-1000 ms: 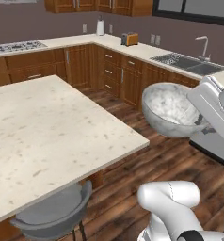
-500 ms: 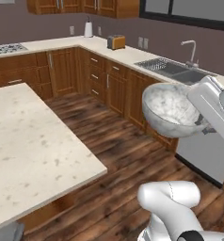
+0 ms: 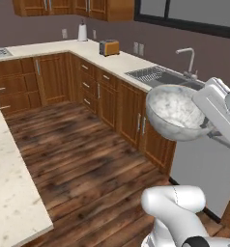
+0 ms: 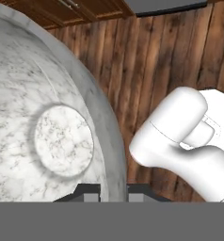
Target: Move the bowls from the cabinet to the plates on the dining table.
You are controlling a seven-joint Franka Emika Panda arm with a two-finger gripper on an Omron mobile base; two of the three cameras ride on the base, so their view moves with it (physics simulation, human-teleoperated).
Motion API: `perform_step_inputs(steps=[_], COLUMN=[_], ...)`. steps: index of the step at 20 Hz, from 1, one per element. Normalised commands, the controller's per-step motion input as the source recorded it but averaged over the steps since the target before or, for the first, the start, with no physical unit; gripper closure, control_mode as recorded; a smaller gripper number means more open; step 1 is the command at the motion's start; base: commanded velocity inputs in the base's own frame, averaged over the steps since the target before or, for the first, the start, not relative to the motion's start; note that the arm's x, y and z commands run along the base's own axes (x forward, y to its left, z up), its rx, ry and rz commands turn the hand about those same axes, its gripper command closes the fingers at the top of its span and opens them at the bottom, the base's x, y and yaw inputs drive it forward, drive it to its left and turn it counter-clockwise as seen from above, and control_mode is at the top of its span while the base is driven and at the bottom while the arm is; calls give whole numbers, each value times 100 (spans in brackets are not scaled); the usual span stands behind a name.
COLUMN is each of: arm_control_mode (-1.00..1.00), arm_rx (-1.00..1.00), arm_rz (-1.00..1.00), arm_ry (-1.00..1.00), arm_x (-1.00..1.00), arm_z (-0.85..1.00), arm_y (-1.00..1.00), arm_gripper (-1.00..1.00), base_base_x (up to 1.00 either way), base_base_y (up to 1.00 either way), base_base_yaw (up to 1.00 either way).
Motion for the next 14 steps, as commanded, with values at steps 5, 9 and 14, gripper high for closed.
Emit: perform_step_inputs(steps=[5,9,14], arm_control_mode=[100,100,100], arm_rx=[0,0,0], arm_rz=[0,0,0], arm_ry=[0,0,0], arm_x=[0,0,0], arm_z=[0,0,0], arm_y=[0,0,0], arm_gripper=[100,100,100], base_base_x=[100,100,100], base_base_y=[-100,-100,-50], base_base_yaw=[11,21,45])
